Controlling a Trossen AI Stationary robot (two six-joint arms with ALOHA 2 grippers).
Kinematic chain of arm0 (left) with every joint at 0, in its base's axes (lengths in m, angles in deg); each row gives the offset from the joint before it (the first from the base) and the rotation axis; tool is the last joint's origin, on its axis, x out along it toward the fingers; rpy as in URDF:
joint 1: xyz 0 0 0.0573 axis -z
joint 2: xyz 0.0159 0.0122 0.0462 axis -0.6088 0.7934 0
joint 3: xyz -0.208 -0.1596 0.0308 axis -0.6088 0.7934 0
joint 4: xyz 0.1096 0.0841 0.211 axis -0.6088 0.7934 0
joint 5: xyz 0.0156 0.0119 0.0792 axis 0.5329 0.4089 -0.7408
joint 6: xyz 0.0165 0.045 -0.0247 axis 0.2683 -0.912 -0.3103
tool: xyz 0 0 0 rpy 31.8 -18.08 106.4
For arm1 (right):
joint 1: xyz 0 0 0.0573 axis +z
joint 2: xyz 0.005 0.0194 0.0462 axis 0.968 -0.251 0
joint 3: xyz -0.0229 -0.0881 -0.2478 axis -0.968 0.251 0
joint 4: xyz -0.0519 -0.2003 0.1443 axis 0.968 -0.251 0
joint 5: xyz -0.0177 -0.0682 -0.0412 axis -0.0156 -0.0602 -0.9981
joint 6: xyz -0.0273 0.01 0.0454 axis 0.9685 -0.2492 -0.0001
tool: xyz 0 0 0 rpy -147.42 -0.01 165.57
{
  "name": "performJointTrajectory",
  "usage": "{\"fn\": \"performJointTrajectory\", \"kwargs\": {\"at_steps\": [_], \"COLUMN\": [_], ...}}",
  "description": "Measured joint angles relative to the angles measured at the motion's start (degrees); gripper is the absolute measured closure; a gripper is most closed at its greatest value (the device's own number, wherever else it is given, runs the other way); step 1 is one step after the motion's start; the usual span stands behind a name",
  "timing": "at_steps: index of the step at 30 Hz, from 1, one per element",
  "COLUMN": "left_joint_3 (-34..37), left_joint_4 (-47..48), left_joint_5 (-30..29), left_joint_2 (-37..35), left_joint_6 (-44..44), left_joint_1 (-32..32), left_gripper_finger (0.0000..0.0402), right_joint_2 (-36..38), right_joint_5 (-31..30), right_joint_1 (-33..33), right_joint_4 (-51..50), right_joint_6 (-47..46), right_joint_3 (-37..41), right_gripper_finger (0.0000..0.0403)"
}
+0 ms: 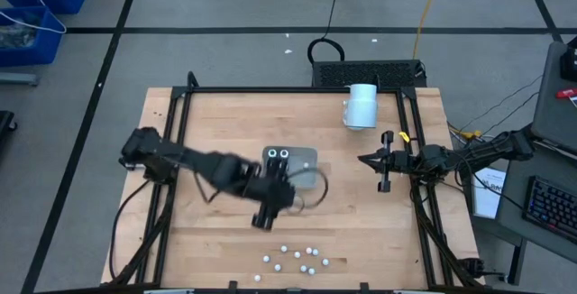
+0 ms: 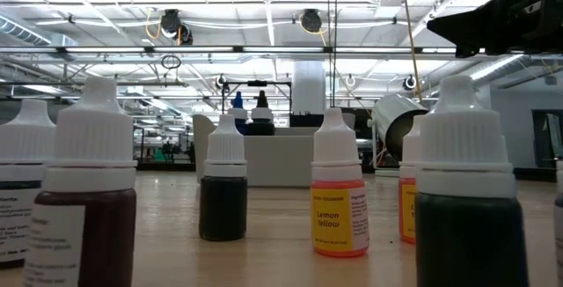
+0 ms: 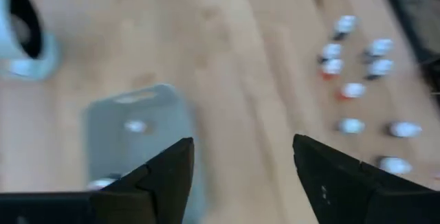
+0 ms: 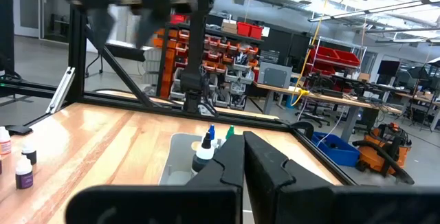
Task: Pick & Place food coloring
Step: Put the small violet food coloring bottle into the gray bin
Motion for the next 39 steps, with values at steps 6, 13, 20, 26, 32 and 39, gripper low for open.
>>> {"fn": "performJointTrajectory", "kwargs": {"at_steps": [6,13,20,26,32,39], "left_joint_3": [0.1,0.1,0.1,0.1,0.0,0.1], "left_joint_4": [2.3,-3.9,-4.5,-7.6,-8.2,-8.5], "left_joint_5": [3.5,5.4,12.1,14.7,16.3,16.8], "left_joint_2": [5.9,15.2,20.2,20.2,21.0,22.1], "left_joint_6": [2.9,12.8,16.6,19.8,20.8,21.8], "left_joint_1": [7.4,7.6,5.7,4.4,5.4,6.9], "left_gripper_finger": [0.0170,0.0149,0.0136,0.0149,0.0156,0.0132], "right_joint_2": [0.0,0.0,0.0,0.0,0.0,0.0], "right_joint_5": [0.0,-0.1,-0.1,-0.1,-0.1,-0.1], "right_joint_1": [0.0,0.0,0.0,0.0,0.0,0.0], "right_joint_4": [0.0,0.9,0.3,-0.1,-0.1,-0.1], "right_joint_6": [-0.2,-1.6,-1.8,-1.4,-1.1,-1.1], "right_joint_3": [0.0,0.0,0.0,0.0,0.0,0.0], "right_gripper_finger": [0.0403,0.0403,0.0403,0.0403,0.0403,0.0403]}}
